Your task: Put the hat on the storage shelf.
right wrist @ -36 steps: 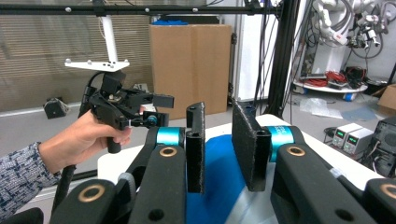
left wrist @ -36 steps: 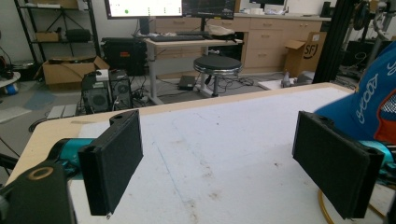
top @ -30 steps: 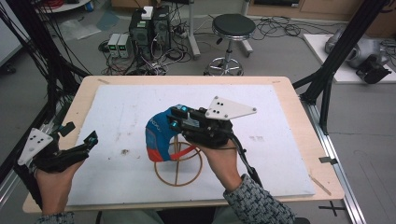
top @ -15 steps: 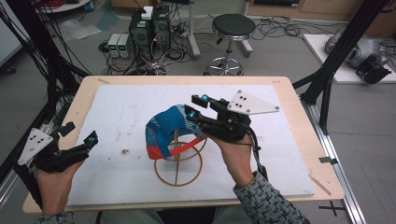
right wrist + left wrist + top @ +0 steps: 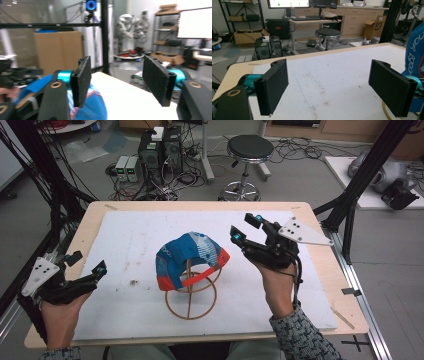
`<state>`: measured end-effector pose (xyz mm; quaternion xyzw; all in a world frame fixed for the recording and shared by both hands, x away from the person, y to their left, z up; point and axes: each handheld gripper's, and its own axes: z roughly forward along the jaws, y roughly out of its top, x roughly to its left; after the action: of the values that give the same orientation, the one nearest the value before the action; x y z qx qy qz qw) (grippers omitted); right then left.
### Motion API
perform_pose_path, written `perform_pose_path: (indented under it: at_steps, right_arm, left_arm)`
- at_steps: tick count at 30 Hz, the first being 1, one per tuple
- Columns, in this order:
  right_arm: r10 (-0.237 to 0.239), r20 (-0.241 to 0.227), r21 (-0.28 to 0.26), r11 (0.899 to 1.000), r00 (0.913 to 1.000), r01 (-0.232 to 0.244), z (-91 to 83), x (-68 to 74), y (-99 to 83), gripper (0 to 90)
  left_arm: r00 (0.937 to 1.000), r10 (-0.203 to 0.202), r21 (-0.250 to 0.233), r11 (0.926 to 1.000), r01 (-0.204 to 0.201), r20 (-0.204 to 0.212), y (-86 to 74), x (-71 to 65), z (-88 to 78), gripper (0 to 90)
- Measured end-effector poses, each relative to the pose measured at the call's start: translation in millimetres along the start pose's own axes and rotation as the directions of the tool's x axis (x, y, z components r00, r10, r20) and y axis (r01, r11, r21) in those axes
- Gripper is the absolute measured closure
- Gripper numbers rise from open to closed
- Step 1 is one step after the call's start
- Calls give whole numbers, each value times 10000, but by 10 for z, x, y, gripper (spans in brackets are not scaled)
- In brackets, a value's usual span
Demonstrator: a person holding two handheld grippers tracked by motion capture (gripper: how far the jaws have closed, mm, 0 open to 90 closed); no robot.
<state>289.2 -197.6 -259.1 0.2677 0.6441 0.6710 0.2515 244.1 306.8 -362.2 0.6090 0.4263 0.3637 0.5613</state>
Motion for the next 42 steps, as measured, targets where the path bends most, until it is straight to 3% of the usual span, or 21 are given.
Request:
perform_pose_path:
  at_steps: [6,12,17,24,31,42]
  right_arm:
    - [-323,1028,-13,9995,9942,326,-184,-150,-21,277]
    - [-143,1821,-270,9994,9832,196,-412,-335,-54,241]
    - [-77,2398,-265,9995,9708,145,-568,-481,-133,216]
    - [-12,3280,-159,9999,9447,68,-743,-668,-329,189]
    - [20,3819,15,10000,9242,-28,-893,-798,-496,179]
    - [178,4227,241,9992,9061,-309,-1087,-924,-779,176]
  left_arm:
    - [10000,-3,4,10000,3,-31,-3,5,-4,163]
    - [10000,6,-1,10000,-6,-6,-7,-1,1,163]
    - [10000,-3,52,10000,4,-34,-17,0,7,163]
    - [10000,15,129,9999,-14,-25,-35,1,21,163]
    - [10000,-32,159,9999,33,-72,-48,9,23,163]
    - [9999,-49,269,9996,52,-111,-82,20,38,163]
